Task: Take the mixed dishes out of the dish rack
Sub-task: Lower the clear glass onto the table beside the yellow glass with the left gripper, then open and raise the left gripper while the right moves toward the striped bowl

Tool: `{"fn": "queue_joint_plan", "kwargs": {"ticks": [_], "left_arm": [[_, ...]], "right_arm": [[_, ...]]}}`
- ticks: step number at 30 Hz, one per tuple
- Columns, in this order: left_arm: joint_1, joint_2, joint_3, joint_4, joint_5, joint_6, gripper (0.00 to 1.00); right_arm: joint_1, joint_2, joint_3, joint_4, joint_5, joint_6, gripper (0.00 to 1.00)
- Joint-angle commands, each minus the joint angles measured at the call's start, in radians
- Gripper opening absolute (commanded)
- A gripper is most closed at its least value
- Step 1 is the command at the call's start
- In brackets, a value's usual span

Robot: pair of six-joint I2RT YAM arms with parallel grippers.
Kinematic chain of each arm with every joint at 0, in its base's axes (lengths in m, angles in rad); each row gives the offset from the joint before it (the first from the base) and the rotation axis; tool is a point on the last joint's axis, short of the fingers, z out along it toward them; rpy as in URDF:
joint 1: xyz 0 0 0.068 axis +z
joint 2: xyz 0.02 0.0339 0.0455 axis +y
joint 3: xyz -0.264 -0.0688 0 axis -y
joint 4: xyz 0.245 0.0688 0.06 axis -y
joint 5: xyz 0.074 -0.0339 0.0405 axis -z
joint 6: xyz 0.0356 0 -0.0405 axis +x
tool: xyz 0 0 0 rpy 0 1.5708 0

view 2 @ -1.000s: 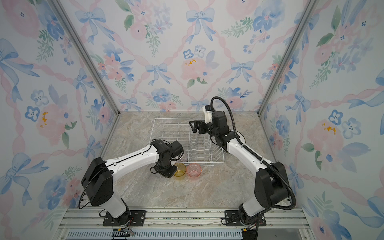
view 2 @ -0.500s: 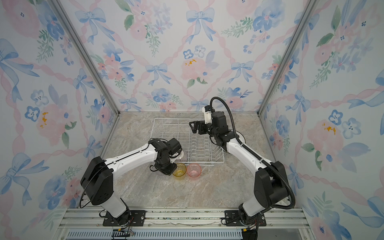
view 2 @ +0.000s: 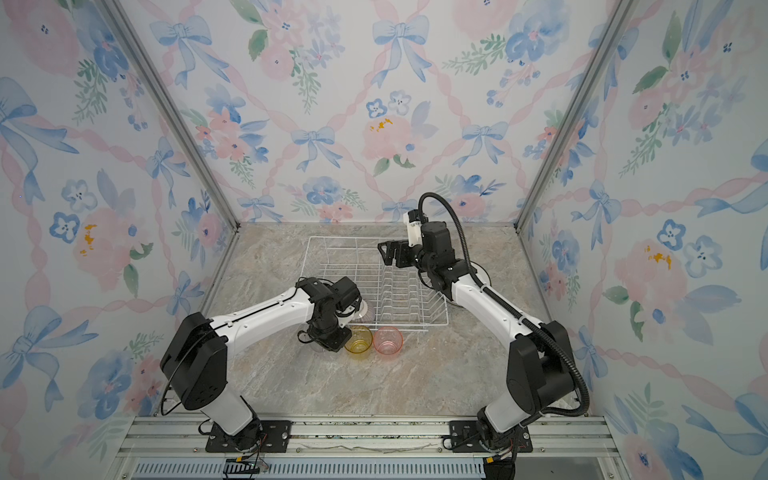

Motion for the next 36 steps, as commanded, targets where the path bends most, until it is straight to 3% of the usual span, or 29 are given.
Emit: {"fn": "queue_joint_plan", "kwargs": {"ticks": [1, 5, 17, 36], "left_arm": [[0.006, 0.023, 0.014, 0.003, 0.008, 0.023, 0.09], [0.006, 0.031, 0.018, 0.004, 0.006, 0.028, 0.18], [0.011, 0.005, 0.037, 0.012, 0.008, 0.03, 0.27], [0.071, -0.185, 0.095, 0.013, 0.059, 0.051, 0.26]], "right_arm": [[0.008, 0.018, 0.028, -0.02, 0.013, -0.014, 0.97], [0.008, 0.018, 0.028, -0.022, 0.013, -0.015, 0.97], [0.009, 0.023, 0.029, -0.025, 0.015, -0.015, 0.97], [0.037, 0.032, 0.054, -0.164, 0.055, -0.121, 0.98]]}}
